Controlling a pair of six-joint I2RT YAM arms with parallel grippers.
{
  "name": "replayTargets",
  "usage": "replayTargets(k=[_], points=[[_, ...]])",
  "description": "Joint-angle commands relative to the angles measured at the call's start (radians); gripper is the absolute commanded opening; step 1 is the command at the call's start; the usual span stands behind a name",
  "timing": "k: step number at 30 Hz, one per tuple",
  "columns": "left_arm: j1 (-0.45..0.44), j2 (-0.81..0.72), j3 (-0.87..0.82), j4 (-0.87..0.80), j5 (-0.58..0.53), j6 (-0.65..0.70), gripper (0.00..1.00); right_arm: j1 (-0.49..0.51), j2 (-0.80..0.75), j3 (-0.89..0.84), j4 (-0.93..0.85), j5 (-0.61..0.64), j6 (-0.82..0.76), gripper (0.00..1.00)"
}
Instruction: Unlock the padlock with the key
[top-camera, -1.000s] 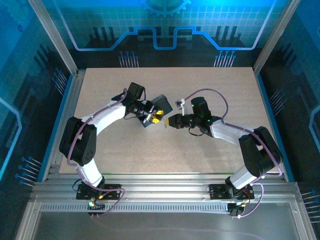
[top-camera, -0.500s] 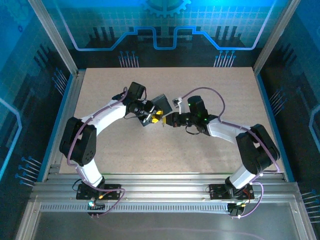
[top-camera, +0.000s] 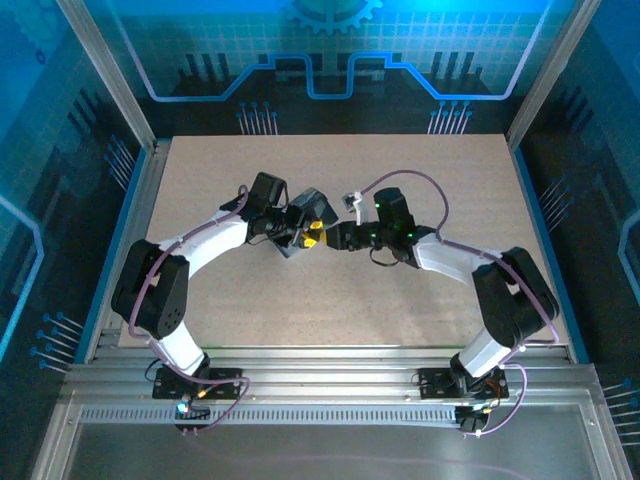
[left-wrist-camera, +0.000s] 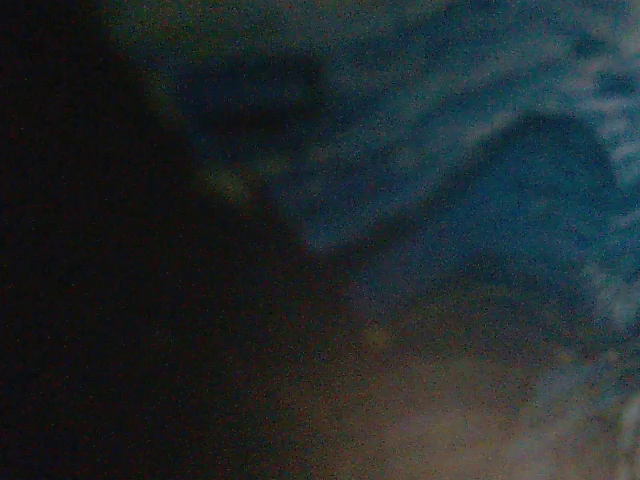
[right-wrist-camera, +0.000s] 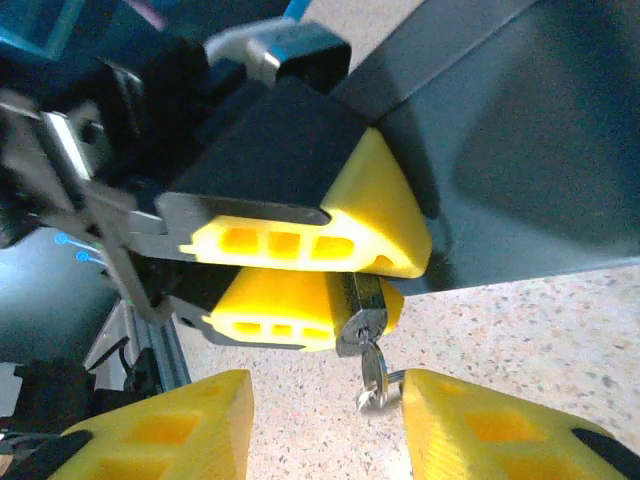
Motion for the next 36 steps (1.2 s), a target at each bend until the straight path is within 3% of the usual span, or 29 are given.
replayTargets(k=[1,6,8,13,19,25,36], points=[[0.006,-0.005,0.044,-0.050,0.077,-0.027,0.00,-0.061,-0.101,-0.012,-0.174,0.012,-0.198,0.46],[0.007,0.061,0.148,-0.232,0.152,0.070,0.00,-0.054,-0.189,-0.008,-0.375,0.161,-0.507,0.45],[0.006,0.093,0.197,-0.333,0.178,0.129,0.00,-0.035,-0.230,-0.063,-0.306,0.267,-0.576,0.42],[0.008,0.105,0.231,-0.435,0.172,0.193,0.00,0.056,-0.325,-0.273,0.119,0.427,-0.722,0.36],[0.009,0.113,0.246,-0.462,0.174,0.217,0.00,0.173,-0.244,-0.259,0.191,0.606,-0.938,0.34],[0.008,0.121,0.244,-0.445,0.181,0.213,0.00,0.267,-0.183,-0.245,0.279,0.705,-1.035,0.37],[0.009,0.123,0.251,-0.440,0.191,0.220,0.00,0.345,-0.099,-0.210,0.365,0.815,-1.120,0.37]])
